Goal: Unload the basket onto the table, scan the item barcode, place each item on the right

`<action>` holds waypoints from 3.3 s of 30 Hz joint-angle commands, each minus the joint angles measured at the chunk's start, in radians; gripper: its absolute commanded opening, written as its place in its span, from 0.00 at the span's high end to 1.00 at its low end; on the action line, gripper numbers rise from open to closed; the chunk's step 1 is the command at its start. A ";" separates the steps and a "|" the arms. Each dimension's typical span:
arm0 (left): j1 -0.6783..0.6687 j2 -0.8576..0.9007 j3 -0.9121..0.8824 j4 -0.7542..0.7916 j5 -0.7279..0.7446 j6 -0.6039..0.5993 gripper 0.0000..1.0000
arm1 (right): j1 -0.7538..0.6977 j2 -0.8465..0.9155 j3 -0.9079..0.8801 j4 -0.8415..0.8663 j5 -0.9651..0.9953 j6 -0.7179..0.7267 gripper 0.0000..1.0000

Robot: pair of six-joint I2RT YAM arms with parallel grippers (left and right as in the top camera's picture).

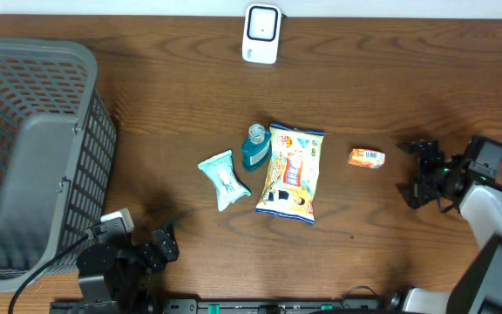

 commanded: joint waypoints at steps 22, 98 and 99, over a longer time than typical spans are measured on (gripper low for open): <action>0.004 0.001 -0.001 0.000 0.012 0.013 0.02 | -0.036 0.530 -0.015 0.206 -0.327 0.200 0.32; 0.004 0.001 -0.001 0.000 0.012 0.013 0.02 | 0.242 -0.254 -0.013 0.930 -0.560 -0.259 0.99; 0.004 0.001 -0.001 0.000 0.012 0.013 0.02 | 0.277 -0.254 -0.013 0.961 -0.545 -0.286 0.99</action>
